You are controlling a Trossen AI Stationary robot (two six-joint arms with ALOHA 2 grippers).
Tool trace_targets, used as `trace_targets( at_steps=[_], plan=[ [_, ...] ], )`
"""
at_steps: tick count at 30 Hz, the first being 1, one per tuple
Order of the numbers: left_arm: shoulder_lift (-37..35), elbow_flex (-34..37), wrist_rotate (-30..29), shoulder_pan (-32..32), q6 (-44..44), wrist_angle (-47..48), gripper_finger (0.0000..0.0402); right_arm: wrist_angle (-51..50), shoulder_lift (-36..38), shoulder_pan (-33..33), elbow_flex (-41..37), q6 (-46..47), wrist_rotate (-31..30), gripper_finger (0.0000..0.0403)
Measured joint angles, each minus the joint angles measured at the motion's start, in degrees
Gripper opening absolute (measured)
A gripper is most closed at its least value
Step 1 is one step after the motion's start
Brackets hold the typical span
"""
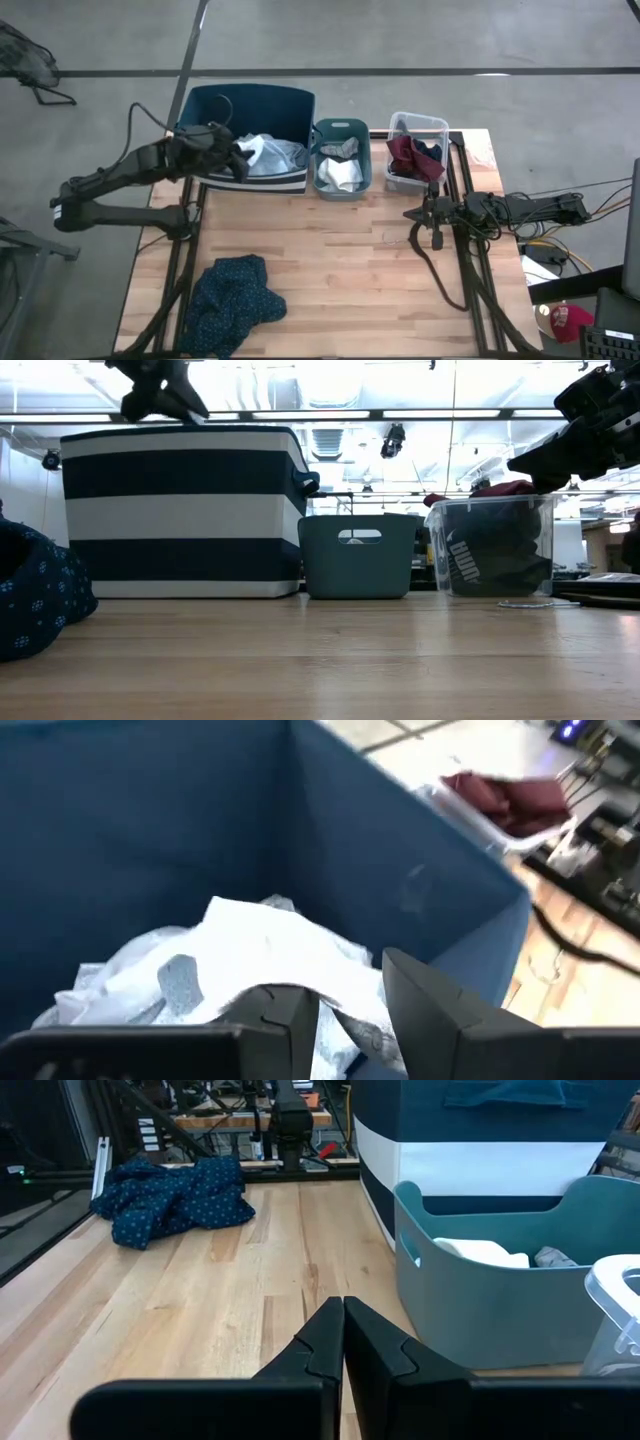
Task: Pick & Place Cloths
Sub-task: Put the light blue polo shirt into the blue bin
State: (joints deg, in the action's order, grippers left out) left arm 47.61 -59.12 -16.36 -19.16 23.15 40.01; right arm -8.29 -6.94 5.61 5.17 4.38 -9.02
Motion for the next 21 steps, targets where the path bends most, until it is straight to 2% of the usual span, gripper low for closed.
trace_targets(
  at_steps=[4, 6, 8, 12, 14, 18, 21],
  plan=[
    [-0.75, -2.43, -0.57, 0.02, -1.86, -0.07, 0.0117, 0.00, 0.00, 0.00, 0.01, -0.02, 0.00, 0.0008],
    [-1.19, -2.87, -3.89, 0.10, -3.44, -0.16, 0.0117, 0.00, 0.00, 0.01, 0.01, 0.06, 0.00, 0.0008],
    [-1.00, -2.79, -7.02, 0.05, -1.67, 3.79, 0.0117, 0.00, 0.00, 0.00, 0.02, -0.04, 0.00, 0.0008],
    [0.62, -3.34, -5.27, -1.47, 2.00, 13.65, 0.0117, 0.00, 0.00, 0.00, 0.00, 0.00, 0.00, 0.0008],
    [1.08, -3.34, -9.62, -1.46, 3.78, 16.12, 0.0117, 0.00, 0.00, 0.00, 0.02, -0.01, 0.00, 0.0008],
    [1.25, -3.40, -24.04, -1.54, 5.10, 17.54, 0.0117, 0.00, 0.00, 0.00, 0.00, -0.02, 0.00, 0.0008],
    [1.84, -3.40, -27.81, -1.49, 3.54, 17.96, 0.0117, 0.00, 0.00, 0.00, 0.02, 0.02, 0.00, 0.0008]
  ],
)
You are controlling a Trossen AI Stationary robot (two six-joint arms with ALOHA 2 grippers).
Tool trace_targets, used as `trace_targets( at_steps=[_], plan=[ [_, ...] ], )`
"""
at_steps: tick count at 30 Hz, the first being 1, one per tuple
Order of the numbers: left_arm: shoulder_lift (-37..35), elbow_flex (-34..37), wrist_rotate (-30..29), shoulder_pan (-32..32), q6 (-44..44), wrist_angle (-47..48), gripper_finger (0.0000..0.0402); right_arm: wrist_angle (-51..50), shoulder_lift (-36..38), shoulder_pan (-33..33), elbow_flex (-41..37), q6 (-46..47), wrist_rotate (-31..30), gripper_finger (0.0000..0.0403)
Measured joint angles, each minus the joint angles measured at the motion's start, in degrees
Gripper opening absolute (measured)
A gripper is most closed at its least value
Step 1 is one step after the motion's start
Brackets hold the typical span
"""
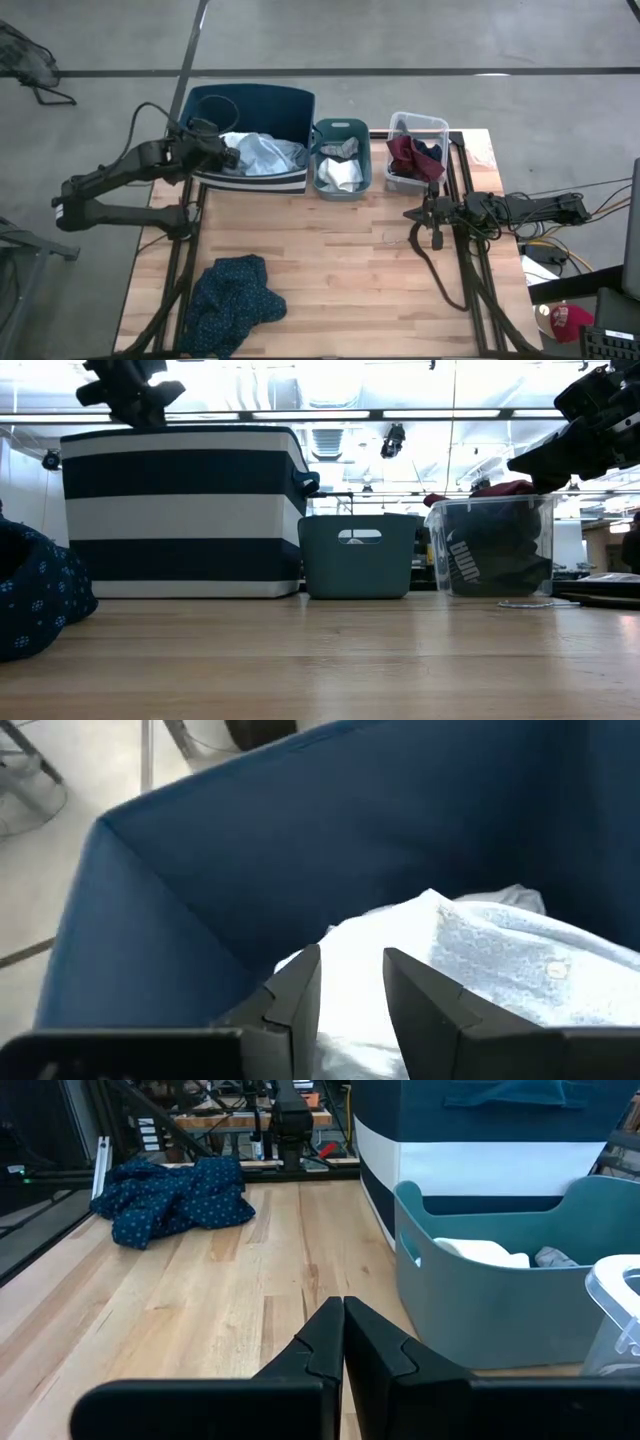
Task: Pick & Place Cloths
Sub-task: Put the light blue polo shirt into the blue bin, then adjust the blue bin
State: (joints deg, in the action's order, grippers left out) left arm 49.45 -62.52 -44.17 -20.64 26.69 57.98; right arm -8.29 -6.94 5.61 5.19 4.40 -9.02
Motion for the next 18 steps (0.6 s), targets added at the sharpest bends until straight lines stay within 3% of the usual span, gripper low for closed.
trace_targets(
  at_steps=[4, 6, 8, 11, 14, 16, 18],
  plan=[
    [0.61, 0.00, -3.38, 0.00, 0.14, 1.42, 0.0117, 0.00, 0.00, 0.01, 0.00, 0.02, 0.00, 0.0008],
    [0.91, 0.00, -2.40, 0.07, 0.52, 1.87, 0.0117, 0.00, 0.00, 0.00, -0.02, -0.05, 0.00, 0.0008],
    [0.97, -0.02, 3.76, 0.10, 1.23, 2.03, 0.0117, 0.00, 0.00, 0.00, -0.02, 0.02, 0.00, 0.0008],
    [0.21, -0.08, 18.32, 1.15, -1.09, 2.01, 0.0117, 0.00, 0.00, 0.00, -0.02, -0.06, 0.00, 0.0008],
    [-0.87, 0.61, 31.17, 5.69, -1.30, 2.05, 0.0117, 0.00, 0.00, 0.01, -0.01, 0.01, 0.00, 0.0008],
    [-1.42, 0.96, 33.46, 10.08, 1.16, 2.08, 0.0117, 0.00, 0.00, 0.00, -0.01, -0.04, 0.00, 0.0008],
    [-1.89, 0.95, 32.06, 15.59, 4.19, 1.97, 0.0117, 0.00, 0.00, 0.00, 0.00, 0.02, 0.00, 0.0008]
  ],
)
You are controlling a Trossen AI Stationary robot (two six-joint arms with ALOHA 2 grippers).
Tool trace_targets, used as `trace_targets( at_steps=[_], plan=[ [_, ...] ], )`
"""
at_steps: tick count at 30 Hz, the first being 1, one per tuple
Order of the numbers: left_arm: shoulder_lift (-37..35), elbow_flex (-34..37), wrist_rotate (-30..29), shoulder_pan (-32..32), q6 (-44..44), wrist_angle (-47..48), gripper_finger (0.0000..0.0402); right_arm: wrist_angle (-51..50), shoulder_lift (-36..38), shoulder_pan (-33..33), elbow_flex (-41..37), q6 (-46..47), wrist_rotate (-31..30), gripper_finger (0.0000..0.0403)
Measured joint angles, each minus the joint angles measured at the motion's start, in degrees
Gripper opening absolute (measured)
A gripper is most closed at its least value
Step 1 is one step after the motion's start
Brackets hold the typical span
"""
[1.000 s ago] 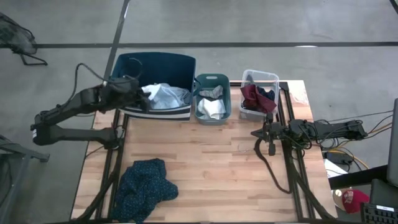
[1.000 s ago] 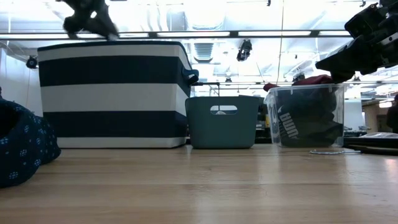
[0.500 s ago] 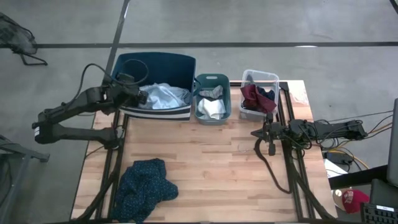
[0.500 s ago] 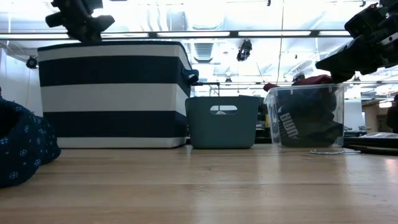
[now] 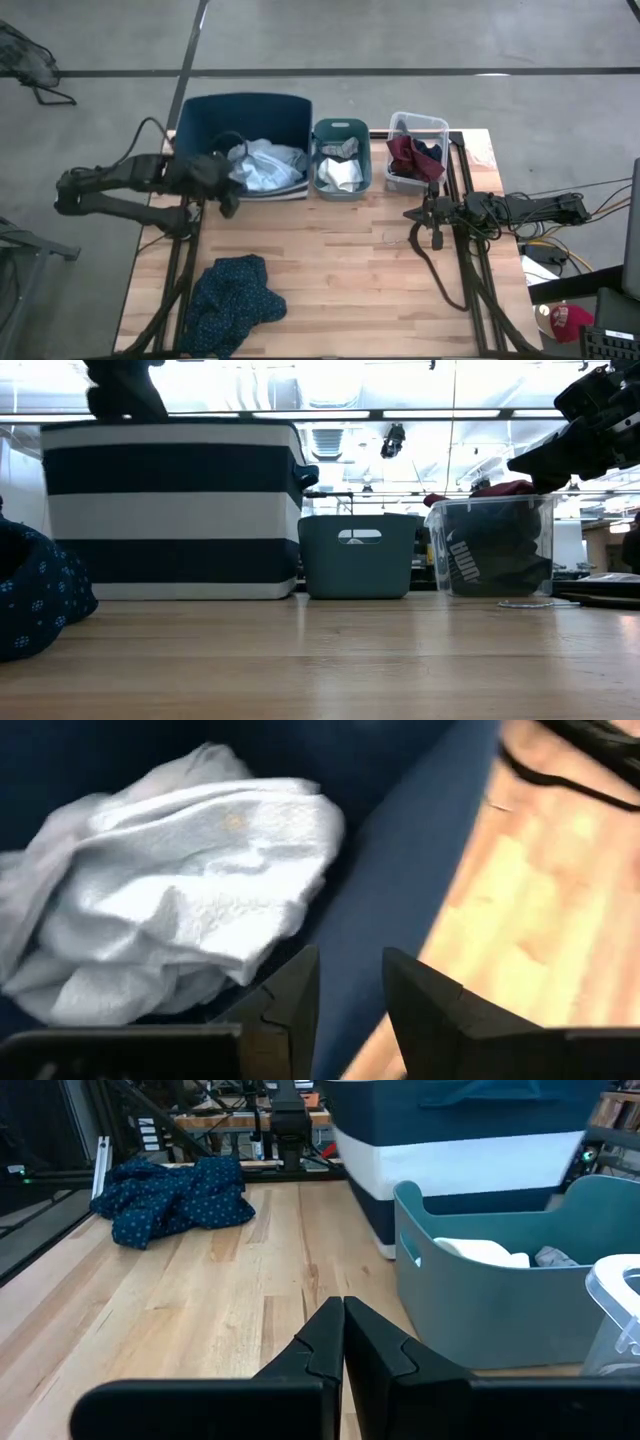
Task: Pick & Place Cloths
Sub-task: Adjust the blue bin
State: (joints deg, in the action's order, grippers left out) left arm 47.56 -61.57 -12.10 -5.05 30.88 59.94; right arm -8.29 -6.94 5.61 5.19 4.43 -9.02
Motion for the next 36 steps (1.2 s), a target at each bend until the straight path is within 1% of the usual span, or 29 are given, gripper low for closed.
trace_targets(
  at_steps=[3, 5, 7, 10, 11, 12, 13, 14, 17, 18, 19, 22, 25, 31, 33, 36],
  plan=[
    [-0.36, -0.34, -6.21, 8.33, 3.38, 0.09, 0.0117, 0.00, 0.00, 0.02, -0.02, -0.07, 0.00, 0.0008],
    [-0.36, -1.16, -10.87, 13.47, 2.48, 0.38, 0.0117, 0.00, 0.00, 0.01, -0.01, -0.01, 0.00, 0.0008],
    [-0.36, -2.23, -17.58, 17.97, 1.81, 0.60, 0.0117, 0.00, 0.00, 0.01, -0.01, -0.07, 0.00, 0.0008],
    [-0.33, -3.59, -29.71, 22.38, 4.52, 0.93, 0.0117, 0.00, 0.00, 0.00, -0.02, -0.02, 0.00, 0.0008],
    [-0.15, -4.07, -32.66, 23.51, 4.02, 0.72, 0.0117, 0.00, 0.00, 0.02, 0.00, -0.06, 0.00, 0.0008],
    [-0.02, -4.38, -33.89, 24.68, 2.95, -0.11, 0.0117, 0.00, 0.00, 0.01, 0.00, -0.07, 0.00, 0.0008],
    [0.08, -4.51, -33.59, 25.76, 1.72, -0.96, 0.0117, 0.00, 0.00, 0.02, 0.00, -0.05, 0.00, 0.0008],
    [0.10, -4.47, -31.35, 26.80, 0.67, -2.03, 0.0117, 0.00, 0.00, 0.02, 0.00, 0.00, 0.00, 0.0008],
    [1.06, -2.66, -19.30, 28.73, -0.97, -5.73, 0.0117, 0.00, 0.00, 0.00, -0.01, -0.07, 0.00, 0.0008],
    [1.81, -1.71, -16.96, 29.26, -0.88, -6.40, 0.0116, 0.00, 0.00, 0.01, -0.02, -0.04, 0.00, 0.0008],
    [2.71, -0.63, -16.28, 29.88, -0.06, -6.52, 0.0115, 0.00, 0.00, 0.00, 0.00, 0.02, 0.00, 0.0008],
    [5.98, 3.56, -17.12, 30.67, 4.61, -3.90, 0.0108, 0.00, 0.00, 0.02, -0.02, -0.07, 0.00, 0.0008],
    [9.30, 7.16, -18.77, 30.23, 5.98, -1.68, 0.0092, 0.00, 0.00, 0.02, -0.01, -0.01, 0.00, 0.0008],
    [13.60, 10.67, -32.99, 30.03, 6.90, 0.65, 0.0042, 0.00, 0.00, 0.02, 0.00, -0.08, 0.00, 0.0008],
    [14.25, 11.55, -35.34, 29.25, 6.28, 0.28, 0.0025, 0.00, 0.00, 0.00, 0.00, -0.02, -0.01, 0.0008],
    [14.79, 12.59, -35.96, 25.65, 4.13, 0.28, 0.0006, 0.00, 0.00, 0.00, 0.00, -0.08, 0.00, 0.0008]
  ],
)
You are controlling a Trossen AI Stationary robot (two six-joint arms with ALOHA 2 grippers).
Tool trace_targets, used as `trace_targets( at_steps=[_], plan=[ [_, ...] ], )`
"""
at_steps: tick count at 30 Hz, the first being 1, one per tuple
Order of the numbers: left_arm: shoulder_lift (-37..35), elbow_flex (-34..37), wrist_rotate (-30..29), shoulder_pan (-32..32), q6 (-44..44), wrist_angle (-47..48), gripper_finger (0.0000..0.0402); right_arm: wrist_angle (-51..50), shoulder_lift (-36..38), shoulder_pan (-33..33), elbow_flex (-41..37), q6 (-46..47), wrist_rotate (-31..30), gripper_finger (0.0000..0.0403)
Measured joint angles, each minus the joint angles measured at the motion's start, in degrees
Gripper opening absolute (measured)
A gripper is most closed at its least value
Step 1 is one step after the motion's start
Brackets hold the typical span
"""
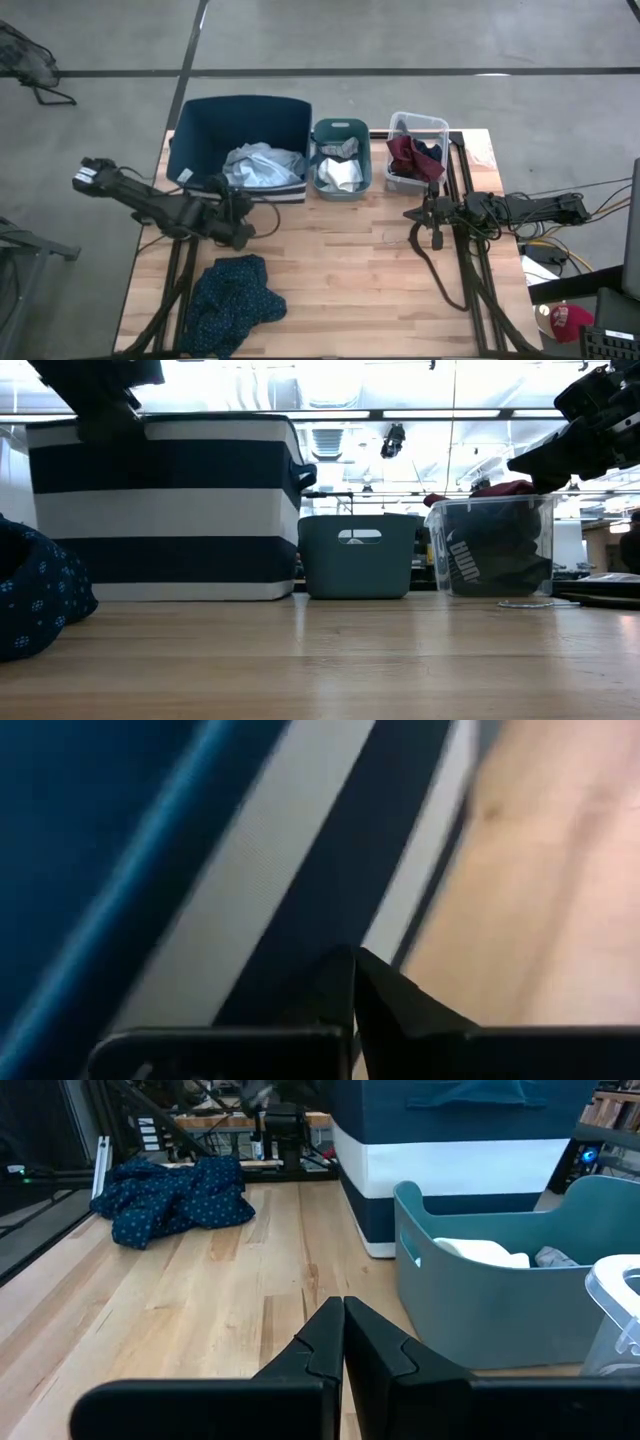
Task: Pick & Place Cloths
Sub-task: Adjust the blue bin, then put the dark blue polo shirt into the blue bin
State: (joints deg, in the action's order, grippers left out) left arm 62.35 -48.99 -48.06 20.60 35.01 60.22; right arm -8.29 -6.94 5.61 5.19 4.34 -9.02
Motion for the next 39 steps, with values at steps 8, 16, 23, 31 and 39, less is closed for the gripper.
trace_targets(
  at_steps=[8, 16, 23, 31, 39],
  plan=[
    [1.35, 0.93, 0.10, -11.70, -5.27, -2.26, 0.0009, 0.00, 0.00, 0.02, 0.00, 0.06, 0.00, 0.0008],
    [1.92, 1.03, 1.37, -16.33, -13.32, -12.59, 0.0012, 0.00, 0.00, 0.01, 0.00, 0.07, 0.00, 0.0008],
    [0.47, -4.90, 12.13, -12.33, -8.92, -4.92, 0.0034, 0.00, 0.00, 0.01, 0.00, 0.02, -0.02, 0.0008],
    [-0.50, -11.52, 11.58, 1.23, -2.42, -3.31, 0.0056, 0.00, 0.00, 0.00, 0.00, 0.07, 0.00, 0.0008],
    [1.09, -13.64, 8.96, 19.08, 10.40, -3.25, 0.0076, 0.00, 0.00, 0.00, 0.00, 0.06, -0.01, 0.0008]
  ],
)
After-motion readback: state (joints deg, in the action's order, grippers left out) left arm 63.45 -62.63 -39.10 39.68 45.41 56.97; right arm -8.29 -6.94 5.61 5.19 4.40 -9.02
